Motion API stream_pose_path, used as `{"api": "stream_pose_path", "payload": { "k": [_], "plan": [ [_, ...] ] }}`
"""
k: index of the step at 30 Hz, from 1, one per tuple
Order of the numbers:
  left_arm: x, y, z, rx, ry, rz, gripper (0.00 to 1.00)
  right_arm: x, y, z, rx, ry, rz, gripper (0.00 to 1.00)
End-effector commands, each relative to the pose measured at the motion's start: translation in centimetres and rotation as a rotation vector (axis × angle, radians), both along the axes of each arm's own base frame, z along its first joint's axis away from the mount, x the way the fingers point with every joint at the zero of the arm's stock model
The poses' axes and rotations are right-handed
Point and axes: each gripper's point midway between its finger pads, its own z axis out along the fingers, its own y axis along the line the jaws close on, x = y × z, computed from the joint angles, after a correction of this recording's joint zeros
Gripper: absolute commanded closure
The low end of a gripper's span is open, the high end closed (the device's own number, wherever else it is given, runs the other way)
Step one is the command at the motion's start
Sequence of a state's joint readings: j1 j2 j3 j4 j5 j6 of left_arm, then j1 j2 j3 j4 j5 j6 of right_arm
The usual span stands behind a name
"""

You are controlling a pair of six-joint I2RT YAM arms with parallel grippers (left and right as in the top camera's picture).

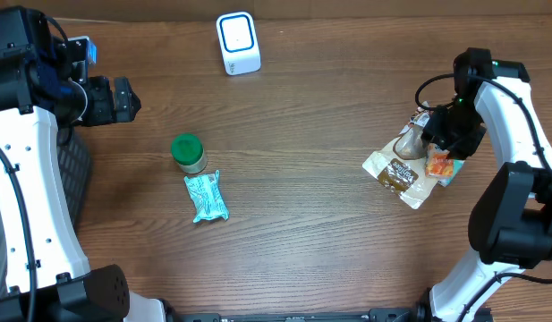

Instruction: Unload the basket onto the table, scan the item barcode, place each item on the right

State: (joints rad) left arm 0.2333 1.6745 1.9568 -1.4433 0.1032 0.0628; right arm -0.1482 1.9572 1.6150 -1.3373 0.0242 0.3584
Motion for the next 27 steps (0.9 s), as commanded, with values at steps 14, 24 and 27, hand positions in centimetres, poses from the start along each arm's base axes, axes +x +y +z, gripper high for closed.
{"api": "stream_pose_path", "payload": {
  "k": [14, 24, 27],
  "plan": [
    [0.2, -0.1, -0.1, 0.010, 0.001, -0.022, 0.00, 2.1, 26.1, 5.4, 0.541, -0.279, 0.634, 0.40],
    [0.2, -0.1, -0.1, 0.010, 0.001, -0.022, 0.00, -4.5, 37.3, 1.3, 0.610, -0.210, 0.703, 0.45],
    [0.2, -0.1, -0.1, 0.010, 0.001, -0.022, 0.00, -6.1, 39.5, 0.1, 0.629, -0.204, 0.711, 0.46]
  ]
}}
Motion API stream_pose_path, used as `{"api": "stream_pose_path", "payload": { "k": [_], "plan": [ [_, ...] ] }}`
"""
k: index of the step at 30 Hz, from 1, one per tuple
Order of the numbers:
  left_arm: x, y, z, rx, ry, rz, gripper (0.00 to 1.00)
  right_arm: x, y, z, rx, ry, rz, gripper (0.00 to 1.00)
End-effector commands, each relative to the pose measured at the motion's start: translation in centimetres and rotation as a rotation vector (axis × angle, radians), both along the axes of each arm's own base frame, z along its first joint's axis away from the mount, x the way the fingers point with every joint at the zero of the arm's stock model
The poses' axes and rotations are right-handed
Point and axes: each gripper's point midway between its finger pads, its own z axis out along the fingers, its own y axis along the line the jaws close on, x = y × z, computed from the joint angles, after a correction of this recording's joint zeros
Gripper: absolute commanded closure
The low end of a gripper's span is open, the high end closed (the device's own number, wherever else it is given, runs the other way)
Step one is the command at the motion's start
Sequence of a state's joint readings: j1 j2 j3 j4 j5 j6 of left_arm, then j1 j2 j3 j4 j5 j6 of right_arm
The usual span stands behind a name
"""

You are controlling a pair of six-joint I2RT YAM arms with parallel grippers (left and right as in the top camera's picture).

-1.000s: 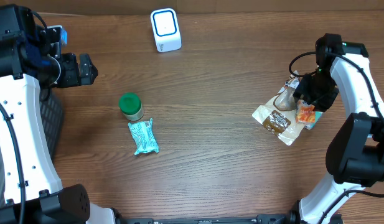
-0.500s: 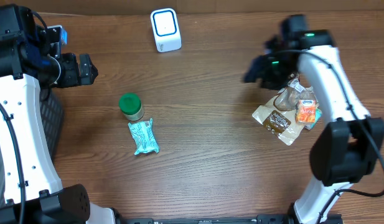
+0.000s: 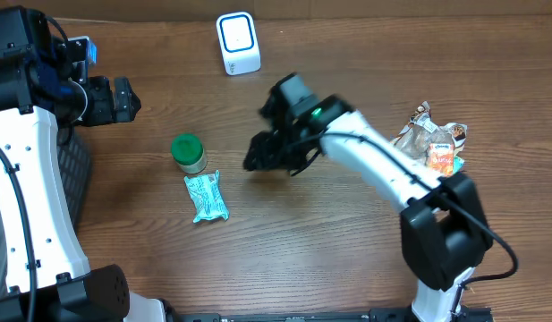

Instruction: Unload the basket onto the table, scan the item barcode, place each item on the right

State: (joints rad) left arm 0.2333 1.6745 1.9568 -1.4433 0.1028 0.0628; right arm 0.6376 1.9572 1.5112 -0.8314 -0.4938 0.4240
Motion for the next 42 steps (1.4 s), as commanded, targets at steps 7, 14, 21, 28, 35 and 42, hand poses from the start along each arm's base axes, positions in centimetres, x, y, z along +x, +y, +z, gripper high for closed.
{"api": "stream_pose_path", "payload": {
  "k": [7, 14, 21, 28, 35, 42],
  "plan": [
    [0.2, -0.1, -0.1, 0.009, 0.001, -0.022, 0.00, -3.9, 4.2, -5.0, -0.014, 0.092, -0.055, 0.43],
    [0.2, -0.1, -0.1, 0.009, 0.001, -0.022, 0.00, -6.4, 6.1, -8.7, -0.056, 0.145, -0.018, 0.38],
    [0.2, -0.1, -0.1, 0.009, 0.001, -0.022, 0.01, -6.5, 6.4, -8.9, -0.051, 0.139, -0.013, 0.42],
    [0.2, -0.1, -0.1, 0.009, 0.001, -0.022, 0.00, -6.4, 6.3, -8.9, -0.051, 0.139, -0.015, 0.82],
    [0.2, -0.1, -0.1, 0.009, 0.001, -0.022, 0.00, -4.6, 3.7, -8.2, -0.085, 0.116, 0.034, 0.96],
    [0.2, -0.1, -0.1, 0.009, 0.001, -0.022, 0.00, -2.5, -3.1, -6.7, -0.212, -0.027, 0.364, 0.96]
  ]
}}
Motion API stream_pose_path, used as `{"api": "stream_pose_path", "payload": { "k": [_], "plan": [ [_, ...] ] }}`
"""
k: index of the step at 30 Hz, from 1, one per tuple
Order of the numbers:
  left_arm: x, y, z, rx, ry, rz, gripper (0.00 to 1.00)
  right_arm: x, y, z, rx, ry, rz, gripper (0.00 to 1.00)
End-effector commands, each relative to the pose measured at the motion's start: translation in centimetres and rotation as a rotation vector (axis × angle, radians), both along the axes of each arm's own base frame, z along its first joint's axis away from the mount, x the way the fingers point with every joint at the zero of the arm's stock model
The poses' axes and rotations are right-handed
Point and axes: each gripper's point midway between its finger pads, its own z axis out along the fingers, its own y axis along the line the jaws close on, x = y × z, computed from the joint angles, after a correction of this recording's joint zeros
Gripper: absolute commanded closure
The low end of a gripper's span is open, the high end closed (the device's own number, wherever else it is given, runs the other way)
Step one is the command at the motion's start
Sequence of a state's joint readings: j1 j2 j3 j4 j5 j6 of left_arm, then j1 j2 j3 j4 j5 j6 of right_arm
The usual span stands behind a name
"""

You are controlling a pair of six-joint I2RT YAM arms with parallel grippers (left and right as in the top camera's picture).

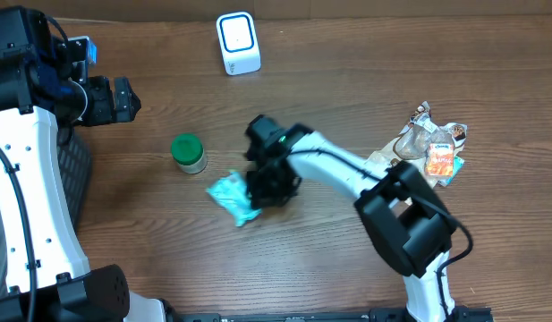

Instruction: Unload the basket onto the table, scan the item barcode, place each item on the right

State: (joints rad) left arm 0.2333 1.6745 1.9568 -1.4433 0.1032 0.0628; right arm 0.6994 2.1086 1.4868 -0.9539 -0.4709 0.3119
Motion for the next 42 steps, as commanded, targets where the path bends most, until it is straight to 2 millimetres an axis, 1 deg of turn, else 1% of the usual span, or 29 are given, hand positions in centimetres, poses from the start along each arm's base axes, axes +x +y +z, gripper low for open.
{"api": "stream_pose_path", "payload": {
  "k": [1, 2, 4, 5, 6, 7, 8, 10, 12, 16, 20, 22, 24, 27, 29, 30, 33, 37, 39, 42],
  "plan": [
    [0.2, -0.1, -0.1, 0.010, 0.001, -0.022, 0.01, 2.9, -3.7, 0.7, -0.044, -0.189, 0.291, 0.96],
    [0.2, -0.1, -0.1, 0.010, 0.001, -0.022, 0.01, 3.3, -5.5, 0.6, -0.091, -0.199, 0.339, 0.96],
    [0.2, -0.1, -0.1, 0.010, 0.001, -0.022, 0.01, 3.9, -8.3, 0.4, -0.160, -0.200, 0.384, 0.96],
    [0.2, -0.1, -0.1, 0.010, 0.001, -0.022, 0.00, 4.4, -9.7, 0.3, -0.199, -0.199, 0.386, 0.91],
    [0.2, -0.1, -0.1, 0.010, 0.001, -0.022, 0.01, 4.9, -10.8, 0.2, -0.231, -0.199, 0.370, 0.76],
    [0.2, -0.1, -0.1, 0.010, 0.001, -0.022, 0.01, 5.3, -11.7, 0.2, -0.252, -0.198, 0.349, 0.68],
    [0.2, -0.1, -0.1, 0.010, 0.001, -0.022, 0.01, 5.7, -12.5, 0.2, -0.256, -0.191, 0.324, 0.66],
    [0.2, -0.1, -0.1, 0.010, 0.001, -0.022, 0.00, 6.5, -13.6, 0.3, -0.258, -0.179, 0.255, 0.64],
    [0.2, -0.1, -0.1, 0.010, 0.001, -0.022, 0.00, 7.2, -14.2, 0.9, -0.233, -0.161, 0.187, 0.64],
    [0.2, -0.1, -0.1, 0.010, 0.001, -0.022, 0.00, 8.7, -14.3, 3.2, -0.147, -0.152, 0.111, 0.62],
    [0.2, -0.1, -0.1, 0.010, 0.001, -0.022, 0.01, 11.0, -14.5, 5.8, -0.139, -0.176, -0.021, 0.60],
    [0.2, -0.1, -0.1, 0.010, 0.001, -0.022, 0.00, 12.0, -14.3, 6.6, -0.136, -0.196, -0.075, 0.60],
    [0.2, -0.1, -0.1, 0.010, 0.001, -0.022, 0.00, 12.8, -14.0, 6.8, -0.135, -0.203, -0.150, 0.61],
    [0.2, -0.1, -0.1, 0.010, 0.001, -0.022, 0.00, 14.2, -13.2, 6.4, -0.133, -0.197, -0.321, 0.77],
    [0.2, -0.1, -0.1, 0.010, 0.001, -0.022, 0.01, 14.5, -12.3, 5.6, -0.127, -0.187, -0.409, 0.85],
    [0.2, -0.1, -0.1, 0.010, 0.001, -0.022, 0.00, 14.5, -11.9, 5.2, -0.125, -0.183, -0.428, 0.87],
    [0.2, -0.1, -0.1, 0.010, 0.001, -0.022, 0.00, 14.0, -10.5, 3.5, -0.115, -0.180, -0.456, 0.88],
    [0.2, -0.1, -0.1, 0.010, 0.001, -0.022, 0.00, 12.9, -9.1, 1.8, -0.110, -0.187, -0.413, 0.87],
    [0.2, -0.1, -0.1, 0.010, 0.001, -0.022, 0.00, 12.2, -8.7, 1.4, -0.112, -0.187, -0.380, 0.86],
    [0.2, -0.1, -0.1, 0.010, 0.001, -0.022, 0.00, 11.5, -8.4, 1.3, -0.117, -0.186, -0.332, 0.85]
  ]
}}
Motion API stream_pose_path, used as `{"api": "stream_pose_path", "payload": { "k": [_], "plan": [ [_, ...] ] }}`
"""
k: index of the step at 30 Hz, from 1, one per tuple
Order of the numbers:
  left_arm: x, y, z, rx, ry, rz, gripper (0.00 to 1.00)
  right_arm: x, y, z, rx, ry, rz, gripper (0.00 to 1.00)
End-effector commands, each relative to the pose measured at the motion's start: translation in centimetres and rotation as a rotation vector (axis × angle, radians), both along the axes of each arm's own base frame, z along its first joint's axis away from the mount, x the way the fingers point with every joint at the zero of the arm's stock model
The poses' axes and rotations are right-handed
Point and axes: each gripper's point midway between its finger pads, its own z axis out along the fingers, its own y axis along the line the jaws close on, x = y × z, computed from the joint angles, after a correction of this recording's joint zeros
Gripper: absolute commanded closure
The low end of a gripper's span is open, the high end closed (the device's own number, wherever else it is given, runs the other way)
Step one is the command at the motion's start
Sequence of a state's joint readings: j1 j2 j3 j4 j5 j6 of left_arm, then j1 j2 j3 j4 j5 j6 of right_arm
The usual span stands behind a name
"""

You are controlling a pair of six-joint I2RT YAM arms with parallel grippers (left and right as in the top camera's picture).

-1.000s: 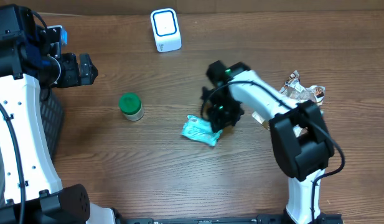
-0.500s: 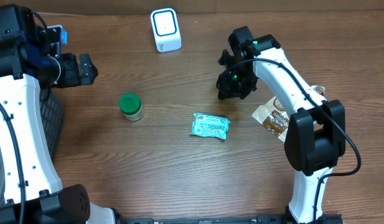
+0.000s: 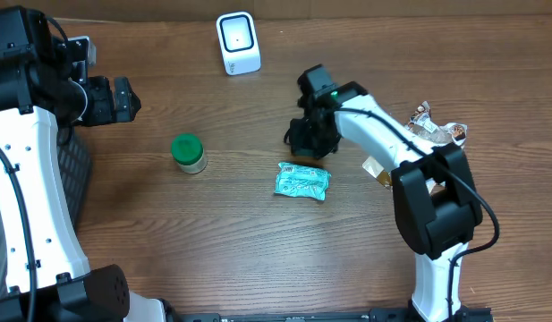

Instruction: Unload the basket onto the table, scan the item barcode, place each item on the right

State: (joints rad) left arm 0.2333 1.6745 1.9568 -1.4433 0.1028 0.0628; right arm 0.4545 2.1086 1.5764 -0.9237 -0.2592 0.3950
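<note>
A teal packet point(image 3: 302, 182) sits at the table's middle, face up to the overhead view. My right gripper point(image 3: 304, 157) is directly behind it, fingertips meeting its far edge and shut on it. The white barcode scanner point(image 3: 238, 43) stands at the back edge, left of the gripper. My left gripper point(image 3: 132, 98) hovers open at the far left with nothing in it.
A green-lidded jar point(image 3: 188, 152) stands left of the packet. A heap of snack pouches point(image 3: 434, 136) lies at the right, partly under the right arm. A dark basket point(image 3: 74, 170) sits at the left edge.
The teal packet has gone from beside the jar to the table's middle, turned lengthwise left to right. My right gripper has moved right and back with it. The left arm is unmoved.
My right gripper was first over the snack pouches at the right, with the teal packet lying below the jar. Then it was at mid-table, then down on the packet, which had shifted and skewed. Now the packet is right of there, under the gripper.
</note>
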Motion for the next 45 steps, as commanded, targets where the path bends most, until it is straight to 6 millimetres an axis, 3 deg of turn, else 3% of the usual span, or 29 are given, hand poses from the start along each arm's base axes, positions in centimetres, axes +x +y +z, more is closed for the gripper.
{"api": "stream_pose_path", "payload": {
  "k": [1, 12, 16, 18, 22, 26, 28, 32, 37, 45],
  "plan": [
    [0.2, -0.1, -0.1, 0.010, 0.001, -0.022, 0.01, -0.4, 0.2, 0.2, 0.002, 0.001, 0.023, 0.85],
    [0.2, -0.1, -0.1, 0.010, 0.001, -0.022, 0.00, -3.7, 1.2, 0.0, -0.021, 0.066, 0.150, 0.85],
    [0.2, -0.1, -0.1, 0.010, 0.001, -0.022, 0.00, -3.8, 1.4, 0.8, -0.019, 0.062, 0.153, 0.83],
    [0.2, -0.1, -0.1, 0.010, 0.001, -0.022, 0.00, -3.2, 1.1, 2.4, -0.006, 0.034, 0.140, 0.78],
    [0.2, -0.1, -0.1, 0.010, 0.001, -0.022, 0.00, -1.7, -0.4, 7.7, 0.043, -0.076, 0.088, 0.68],
    [0.2, -0.1, -0.1, 0.010, 0.001, -0.022, 0.00, -0.9, -4.2, 12.1, 0.048, -0.165, 0.026, 0.47],
    [0.2, -0.1, -0.1, 0.010, 0.001, -0.022, 0.00, -0.7, -6.1, 12.7, 0.038, -0.175, 0.024, 0.37],
    [0.2, -0.1, -0.1, 0.010, 0.001, -0.022, 0.01, -1.2, -8.4, 11.4, 0.062, -0.119, 0.045, 0.31],
    [0.2, -0.1, -0.1, 0.010, 0.001, -0.022, 0.01, -2.8, -8.5, 7.9, 0.157, -0.031, 0.096, 0.28],
    [0.2, -0.1, -0.1, 0.010, 0.001, -0.022, 0.00, -5.0, -7.1, 2.3, 0.275, 0.055, 0.091, 0.28]
  ]
}}
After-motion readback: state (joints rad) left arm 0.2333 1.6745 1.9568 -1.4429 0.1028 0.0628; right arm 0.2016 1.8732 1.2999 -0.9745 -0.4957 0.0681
